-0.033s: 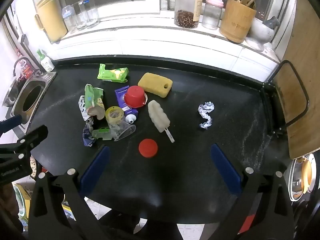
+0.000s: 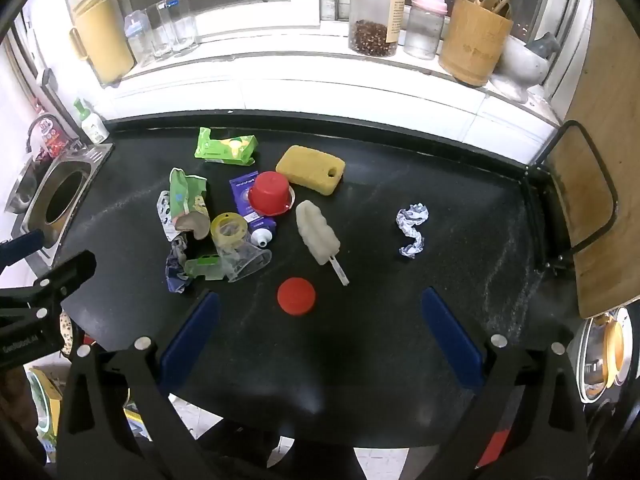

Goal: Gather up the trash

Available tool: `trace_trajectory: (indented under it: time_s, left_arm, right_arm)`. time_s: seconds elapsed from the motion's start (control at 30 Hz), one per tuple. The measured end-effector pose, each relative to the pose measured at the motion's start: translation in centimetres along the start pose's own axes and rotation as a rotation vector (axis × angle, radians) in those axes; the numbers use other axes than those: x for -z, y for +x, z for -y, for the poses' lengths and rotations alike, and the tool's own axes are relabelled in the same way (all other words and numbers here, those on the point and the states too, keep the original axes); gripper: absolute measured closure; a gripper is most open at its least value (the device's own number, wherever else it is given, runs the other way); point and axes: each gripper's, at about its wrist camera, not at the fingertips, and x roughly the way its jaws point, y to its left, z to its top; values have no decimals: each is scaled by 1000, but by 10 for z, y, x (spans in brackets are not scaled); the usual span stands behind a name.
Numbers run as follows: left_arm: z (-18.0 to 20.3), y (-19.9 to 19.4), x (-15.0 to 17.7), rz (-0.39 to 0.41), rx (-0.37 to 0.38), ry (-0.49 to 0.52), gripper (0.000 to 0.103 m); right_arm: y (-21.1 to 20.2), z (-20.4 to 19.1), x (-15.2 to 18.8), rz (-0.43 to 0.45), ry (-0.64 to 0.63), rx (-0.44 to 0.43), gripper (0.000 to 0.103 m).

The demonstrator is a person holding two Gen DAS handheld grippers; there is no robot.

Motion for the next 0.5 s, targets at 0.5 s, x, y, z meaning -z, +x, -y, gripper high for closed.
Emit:
trace_trajectory:
  time_s: [0.5]
  left_arm:
    - [-2, 1, 0, -3, -6, 4, 6]
  right_arm:
    - [-3, 3, -1, -3, -6, 3, 6]
